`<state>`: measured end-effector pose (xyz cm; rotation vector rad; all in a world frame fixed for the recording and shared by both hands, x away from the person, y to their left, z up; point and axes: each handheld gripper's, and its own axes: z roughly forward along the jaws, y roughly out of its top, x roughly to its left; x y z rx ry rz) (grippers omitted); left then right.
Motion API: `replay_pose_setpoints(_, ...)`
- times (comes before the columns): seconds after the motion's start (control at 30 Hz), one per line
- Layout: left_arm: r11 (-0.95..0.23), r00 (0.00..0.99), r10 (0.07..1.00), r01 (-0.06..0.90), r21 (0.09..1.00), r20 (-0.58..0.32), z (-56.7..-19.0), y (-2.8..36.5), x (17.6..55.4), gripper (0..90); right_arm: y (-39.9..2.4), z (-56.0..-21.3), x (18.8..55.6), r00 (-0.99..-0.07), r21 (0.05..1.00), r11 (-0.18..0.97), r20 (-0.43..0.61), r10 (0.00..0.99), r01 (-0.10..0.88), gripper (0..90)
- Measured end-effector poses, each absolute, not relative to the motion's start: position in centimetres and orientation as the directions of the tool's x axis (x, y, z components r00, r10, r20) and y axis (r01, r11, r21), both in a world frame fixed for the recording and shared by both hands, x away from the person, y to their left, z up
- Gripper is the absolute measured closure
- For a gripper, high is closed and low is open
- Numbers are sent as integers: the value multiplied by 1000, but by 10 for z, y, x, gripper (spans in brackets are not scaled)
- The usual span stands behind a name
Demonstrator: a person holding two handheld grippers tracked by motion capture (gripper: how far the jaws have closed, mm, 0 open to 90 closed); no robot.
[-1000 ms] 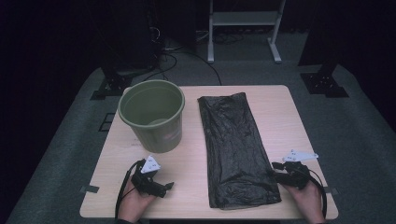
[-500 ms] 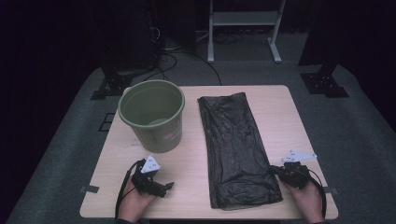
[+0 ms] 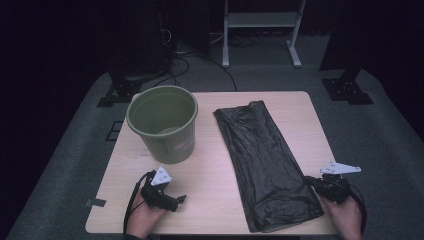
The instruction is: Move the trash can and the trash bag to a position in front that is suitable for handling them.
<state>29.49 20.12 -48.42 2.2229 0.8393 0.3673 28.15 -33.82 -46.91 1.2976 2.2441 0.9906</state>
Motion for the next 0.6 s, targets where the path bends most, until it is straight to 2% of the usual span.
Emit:
replay_pose_setpoints(0.33, -529, 748, 664, 459, 714, 11, -484, 201, 295, 0, -369, -471, 260, -445, 712, 305, 11, 895, 632, 899)
replay_pose_setpoints(0.4, -528, 748, 664, 459, 714, 10, -484, 201, 296, 0, -373, -469, 258, -434, 720, 289, 19, 901, 631, 804)
replay_pose_setpoints(0.47, -528, 748, 664, 459, 714, 10, -484, 201, 296, 0, -374, -468, 257, -429, 724, 274, 34, 903, 633, 778)
replay_pose_setpoints(0.5, -530, 748, 663, 459, 713, 12, -484, 201, 296, 0, -373, -466, 257, -426, 732, 265, 38, 904, 628, 696)
replay_pose_setpoints(0.57, -529, 748, 664, 459, 714, 11, -484, 201, 296, 0, -371, -465, 257, -427, 738, 265, 35, 903, 620, 664)
replay_pose_setpoints(0.6, -529, 748, 664, 459, 714, 11, -484, 201, 296, 0, -365, -461, 259, -432, 745, 264, 36, 901, 613, 560)
